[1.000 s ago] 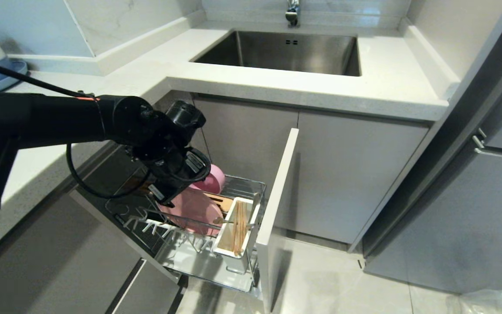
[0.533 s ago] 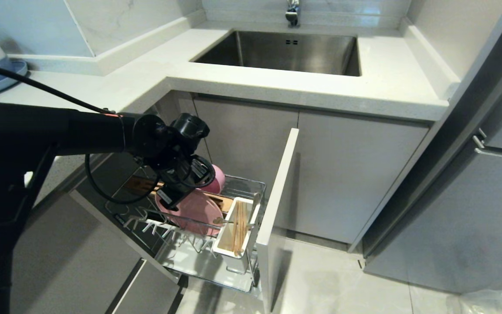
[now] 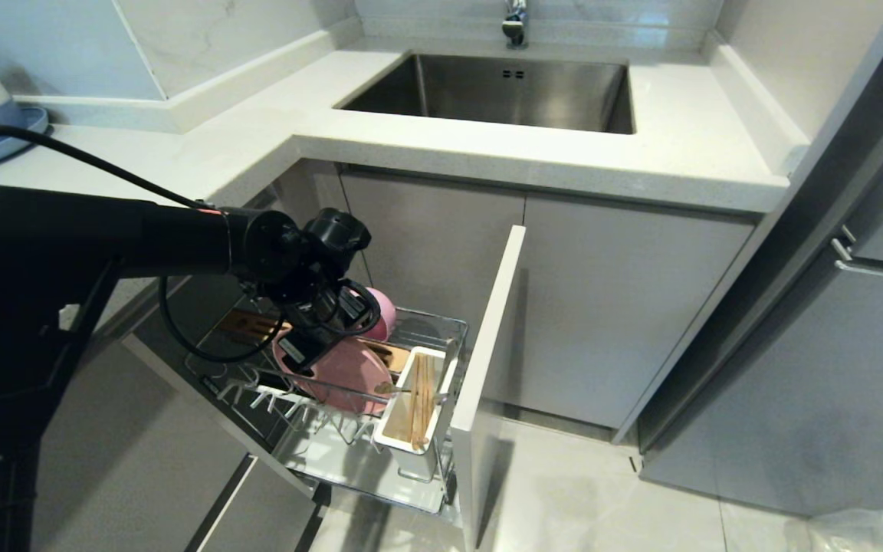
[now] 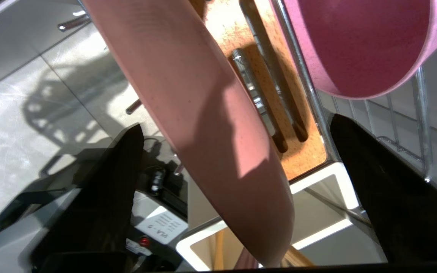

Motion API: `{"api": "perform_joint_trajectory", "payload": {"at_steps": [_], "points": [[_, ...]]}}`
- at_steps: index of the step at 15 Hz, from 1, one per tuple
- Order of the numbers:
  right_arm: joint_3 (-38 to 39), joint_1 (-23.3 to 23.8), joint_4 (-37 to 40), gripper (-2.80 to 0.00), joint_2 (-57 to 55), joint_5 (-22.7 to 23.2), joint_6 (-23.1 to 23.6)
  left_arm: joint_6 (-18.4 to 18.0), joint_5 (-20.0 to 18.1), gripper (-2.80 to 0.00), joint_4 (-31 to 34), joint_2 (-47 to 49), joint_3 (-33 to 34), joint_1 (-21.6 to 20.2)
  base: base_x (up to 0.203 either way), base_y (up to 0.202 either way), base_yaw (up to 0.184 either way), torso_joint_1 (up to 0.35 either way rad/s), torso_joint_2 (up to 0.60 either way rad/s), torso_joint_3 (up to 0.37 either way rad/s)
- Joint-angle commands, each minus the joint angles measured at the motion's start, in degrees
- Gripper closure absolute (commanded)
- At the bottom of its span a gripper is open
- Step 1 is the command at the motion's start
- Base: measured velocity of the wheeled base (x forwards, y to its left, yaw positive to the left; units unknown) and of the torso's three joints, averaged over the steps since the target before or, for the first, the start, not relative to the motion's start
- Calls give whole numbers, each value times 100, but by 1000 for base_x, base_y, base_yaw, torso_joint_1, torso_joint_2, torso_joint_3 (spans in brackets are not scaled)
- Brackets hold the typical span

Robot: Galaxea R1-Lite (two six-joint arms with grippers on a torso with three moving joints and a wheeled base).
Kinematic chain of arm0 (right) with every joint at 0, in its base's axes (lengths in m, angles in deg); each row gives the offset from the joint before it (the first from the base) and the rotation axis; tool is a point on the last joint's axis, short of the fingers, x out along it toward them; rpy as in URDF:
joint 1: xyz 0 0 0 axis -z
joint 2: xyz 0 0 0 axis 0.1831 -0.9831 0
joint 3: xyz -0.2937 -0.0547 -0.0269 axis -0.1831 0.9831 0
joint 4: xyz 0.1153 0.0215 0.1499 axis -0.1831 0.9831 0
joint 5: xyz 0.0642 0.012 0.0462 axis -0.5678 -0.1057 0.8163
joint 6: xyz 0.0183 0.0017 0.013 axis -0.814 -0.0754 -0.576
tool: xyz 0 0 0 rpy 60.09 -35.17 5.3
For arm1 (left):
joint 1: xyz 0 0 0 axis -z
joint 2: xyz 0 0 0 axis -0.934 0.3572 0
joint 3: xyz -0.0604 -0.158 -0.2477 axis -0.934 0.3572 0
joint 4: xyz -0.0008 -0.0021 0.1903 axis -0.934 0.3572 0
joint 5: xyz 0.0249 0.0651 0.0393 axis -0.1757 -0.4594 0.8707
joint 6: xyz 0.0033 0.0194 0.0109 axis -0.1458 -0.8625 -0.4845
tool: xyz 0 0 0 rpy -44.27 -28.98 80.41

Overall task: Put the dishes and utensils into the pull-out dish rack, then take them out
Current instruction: Take the plate out of the cupboard

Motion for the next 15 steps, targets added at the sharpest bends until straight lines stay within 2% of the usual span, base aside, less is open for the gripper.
{"api": "perform_joint_trajectory", "payload": {"at_steps": [1,15], "points": [[9,-1,-1,0,0,0,-3,30,18,0,20,-4,0,-9,0,0,0,0,0,0],[9,-1,-1,0,0,0,-3,39,18,0,37,-61,21,8,0,0,0,0,0,0]]}}
